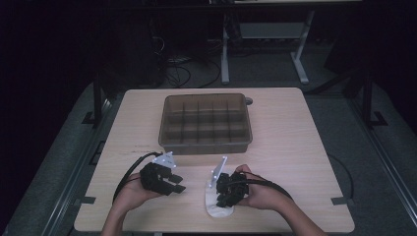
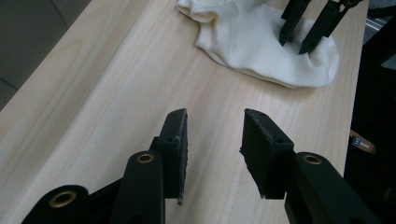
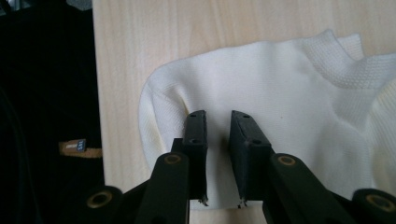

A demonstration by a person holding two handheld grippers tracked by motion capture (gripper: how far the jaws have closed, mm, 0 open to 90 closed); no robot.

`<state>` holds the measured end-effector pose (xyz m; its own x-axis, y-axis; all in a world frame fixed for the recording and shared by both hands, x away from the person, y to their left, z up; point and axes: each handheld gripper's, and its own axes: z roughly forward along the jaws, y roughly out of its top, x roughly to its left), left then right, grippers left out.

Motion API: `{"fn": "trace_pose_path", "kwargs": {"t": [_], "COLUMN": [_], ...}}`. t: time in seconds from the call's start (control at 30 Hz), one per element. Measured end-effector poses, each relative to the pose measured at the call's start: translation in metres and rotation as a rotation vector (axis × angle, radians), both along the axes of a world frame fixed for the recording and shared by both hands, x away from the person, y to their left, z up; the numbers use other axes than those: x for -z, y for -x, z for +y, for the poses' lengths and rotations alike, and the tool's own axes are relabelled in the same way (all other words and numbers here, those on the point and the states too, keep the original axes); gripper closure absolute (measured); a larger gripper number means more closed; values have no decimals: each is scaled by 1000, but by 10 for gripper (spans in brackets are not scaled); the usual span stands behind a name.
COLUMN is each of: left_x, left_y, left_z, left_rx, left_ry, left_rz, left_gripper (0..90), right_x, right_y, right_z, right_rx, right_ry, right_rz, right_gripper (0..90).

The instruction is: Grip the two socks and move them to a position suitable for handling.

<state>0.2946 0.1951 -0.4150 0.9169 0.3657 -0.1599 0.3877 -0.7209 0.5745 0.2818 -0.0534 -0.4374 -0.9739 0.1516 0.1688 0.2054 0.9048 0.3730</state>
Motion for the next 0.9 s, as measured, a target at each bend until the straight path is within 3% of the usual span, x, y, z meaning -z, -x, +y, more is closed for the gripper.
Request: {"fn": "trace_pose_path", "kwargs": {"t": [0.1,0.17,0.3,0.5,0.57,0.9], "left_x": [-1,-2,-4,-5,-6,2], "left_y": [1,2,4,8,10,16], "left_z": [-3,-7,-13,-26,-31,-58], "left_rx": [10,18,38,76,91,168], "left_ry": [0,0,0,9,4,12], "left_rz": [-5,-9,-19,-26,-32,-23], "left_gripper": [607,609,617,616,625,673], "right_x": [-5,-13,-28,-38,-39,-33], "right_y": [2,0,-15,-36,-42,-62], "right_z": [-4,-8,-18,-27,-29,-23], "right_rx": [2,16,67,127,138,151], "right_ry": [4,-25,-47,-46,-56,-10], "right_rz": [-6,-12,-44,-61,-55,-56], "right_gripper": [722,722,725,724,723,701]}}
